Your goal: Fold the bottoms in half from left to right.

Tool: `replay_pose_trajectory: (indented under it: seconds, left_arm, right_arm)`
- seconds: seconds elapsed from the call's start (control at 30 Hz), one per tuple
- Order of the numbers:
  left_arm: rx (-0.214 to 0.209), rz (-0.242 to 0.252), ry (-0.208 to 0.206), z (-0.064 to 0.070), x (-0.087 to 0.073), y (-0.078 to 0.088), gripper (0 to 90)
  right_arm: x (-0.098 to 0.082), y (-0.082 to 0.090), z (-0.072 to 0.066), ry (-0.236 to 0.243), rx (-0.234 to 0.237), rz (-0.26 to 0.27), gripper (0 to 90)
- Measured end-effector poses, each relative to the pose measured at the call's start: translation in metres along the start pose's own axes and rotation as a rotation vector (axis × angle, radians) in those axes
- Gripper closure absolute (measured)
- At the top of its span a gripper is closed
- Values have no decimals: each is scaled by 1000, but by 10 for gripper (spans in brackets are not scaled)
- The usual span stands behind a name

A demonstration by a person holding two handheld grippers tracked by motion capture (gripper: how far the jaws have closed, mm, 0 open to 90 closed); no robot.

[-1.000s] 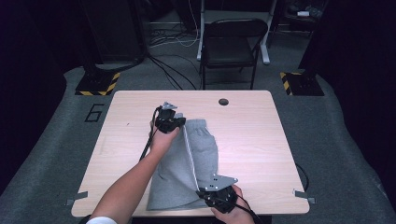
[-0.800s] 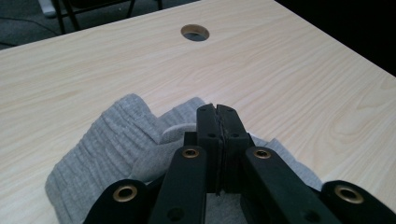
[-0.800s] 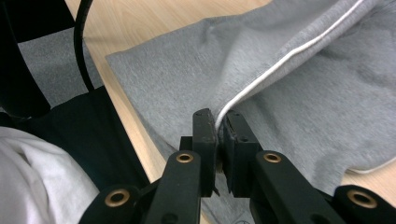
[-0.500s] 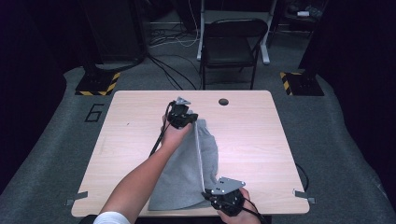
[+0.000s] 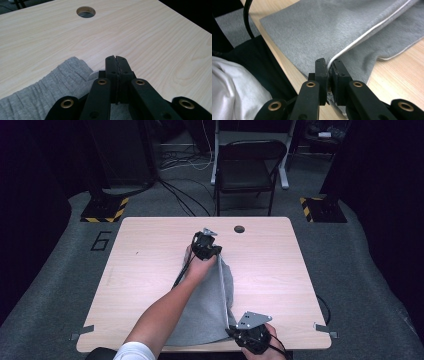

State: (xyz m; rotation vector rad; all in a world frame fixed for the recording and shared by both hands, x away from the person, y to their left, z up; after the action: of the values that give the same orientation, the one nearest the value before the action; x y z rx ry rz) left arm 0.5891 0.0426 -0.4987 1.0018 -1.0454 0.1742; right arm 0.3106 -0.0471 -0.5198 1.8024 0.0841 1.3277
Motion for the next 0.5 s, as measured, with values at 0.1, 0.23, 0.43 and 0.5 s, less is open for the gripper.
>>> replay_pose_trajectory:
  seconds: [0.1,0.23,0.43,0.5]
  left_arm:
    - [3,-11,-4,2,-2,-6,893]
    - [-2,-25,-17,7,-4,-15,893]
    - [-7,-66,-19,7,-11,-30,892]
    - [-6,-80,-27,7,-13,-33,893]
  right_arm:
    - [-3,1,2,-4,-13,-10,840]
    - [-12,-1,5,-18,-20,-47,839]
    - [-24,-7,12,-74,-36,-82,838]
    - [-28,-9,14,-79,-45,-94,838]
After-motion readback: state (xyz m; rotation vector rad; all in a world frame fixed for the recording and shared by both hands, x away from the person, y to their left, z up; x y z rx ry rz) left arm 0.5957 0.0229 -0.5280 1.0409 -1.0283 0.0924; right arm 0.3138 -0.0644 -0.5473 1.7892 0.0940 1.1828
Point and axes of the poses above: each handheld gripper's, and its own axes: y roughly backward along the jaws, x roughly out of its top, z roughly to its right, the point moved 8 cm from there along -y, roughly forward along the jaws, and after that the axes turned 1 degree about -y, right-handed, at the moved point
